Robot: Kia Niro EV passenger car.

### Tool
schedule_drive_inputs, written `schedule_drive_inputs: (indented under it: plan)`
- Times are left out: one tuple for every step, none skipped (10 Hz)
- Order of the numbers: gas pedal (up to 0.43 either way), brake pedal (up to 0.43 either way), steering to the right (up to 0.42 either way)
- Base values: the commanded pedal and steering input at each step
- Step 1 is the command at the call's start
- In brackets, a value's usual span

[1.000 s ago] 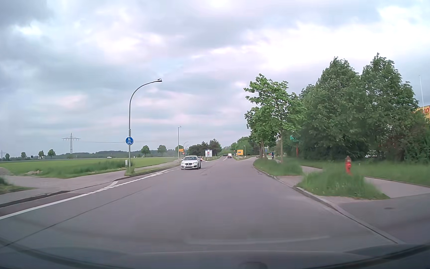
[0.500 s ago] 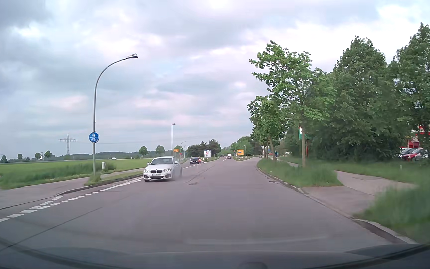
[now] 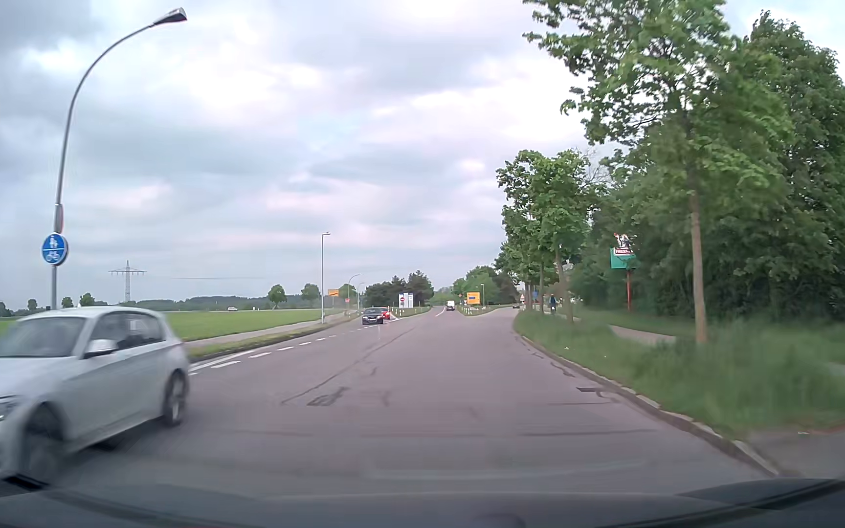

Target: Follow the waypoints while adhering to traffic rules and regulations

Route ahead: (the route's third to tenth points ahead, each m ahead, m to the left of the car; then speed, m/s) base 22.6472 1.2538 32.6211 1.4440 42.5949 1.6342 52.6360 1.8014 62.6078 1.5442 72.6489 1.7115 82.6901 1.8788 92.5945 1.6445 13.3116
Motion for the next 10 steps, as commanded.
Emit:
schedule_drive_inputs:
  plan:
    - [0.15,0.0,-0.001]
    - [0.15,0.0,-0.001]
    - [0.15,0.0,-0.001]
    - [0.15,0.0,-0.001]
    - [0.15,0.0,-0.001]
    - [0.15,0.0,-0.001]
    - [0.15,0.0,-0.001]
    - [0.15,0.0,-0.001]
    - [0.157,0.0,-0.001]
    - [0.157,0.0,-0.001]
